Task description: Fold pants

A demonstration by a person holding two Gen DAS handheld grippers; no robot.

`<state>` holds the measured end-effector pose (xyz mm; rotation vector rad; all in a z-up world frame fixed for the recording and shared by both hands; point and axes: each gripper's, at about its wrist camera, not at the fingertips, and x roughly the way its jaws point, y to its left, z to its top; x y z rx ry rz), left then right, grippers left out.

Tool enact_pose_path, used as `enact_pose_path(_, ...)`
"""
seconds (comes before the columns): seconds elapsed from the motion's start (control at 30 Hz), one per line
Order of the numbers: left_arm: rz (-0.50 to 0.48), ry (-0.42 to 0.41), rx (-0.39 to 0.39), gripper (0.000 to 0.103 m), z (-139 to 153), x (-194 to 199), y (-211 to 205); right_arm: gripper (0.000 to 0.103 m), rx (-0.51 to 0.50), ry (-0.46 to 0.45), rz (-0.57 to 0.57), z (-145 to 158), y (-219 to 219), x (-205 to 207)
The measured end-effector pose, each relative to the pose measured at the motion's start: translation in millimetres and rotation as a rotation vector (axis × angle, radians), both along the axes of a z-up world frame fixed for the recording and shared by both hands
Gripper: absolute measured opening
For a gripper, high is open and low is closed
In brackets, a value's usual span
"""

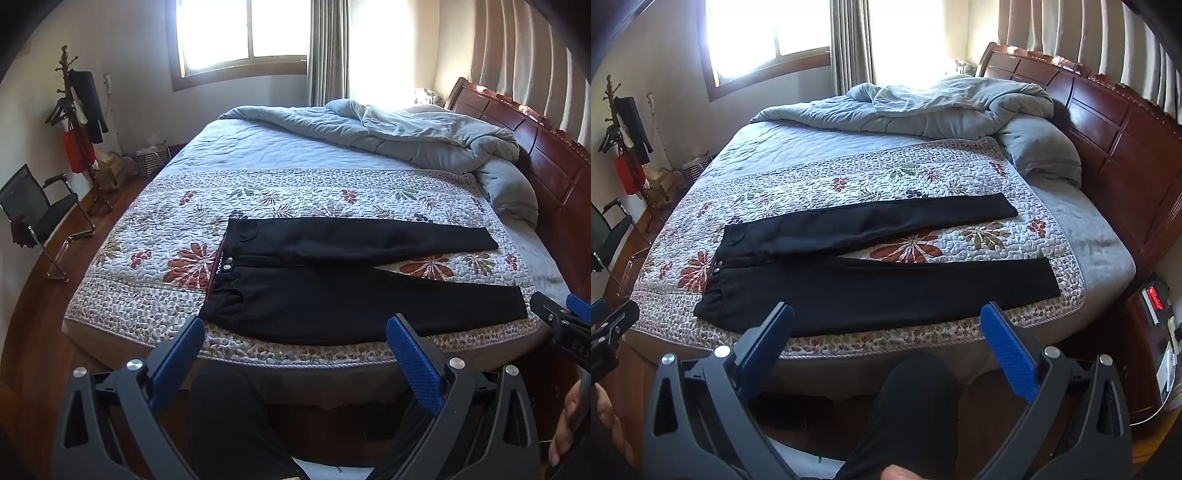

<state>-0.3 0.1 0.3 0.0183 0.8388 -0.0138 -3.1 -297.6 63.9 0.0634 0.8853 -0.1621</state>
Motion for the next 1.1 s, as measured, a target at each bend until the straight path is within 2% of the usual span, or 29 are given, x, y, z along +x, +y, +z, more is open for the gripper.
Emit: enact_pose_path(1.1,-0.002,0.011,0.003,0.099,1.0,3.4,-1.6,0.100,-0.004,0.000,-0.002,-1.0,-1.4,0.9)
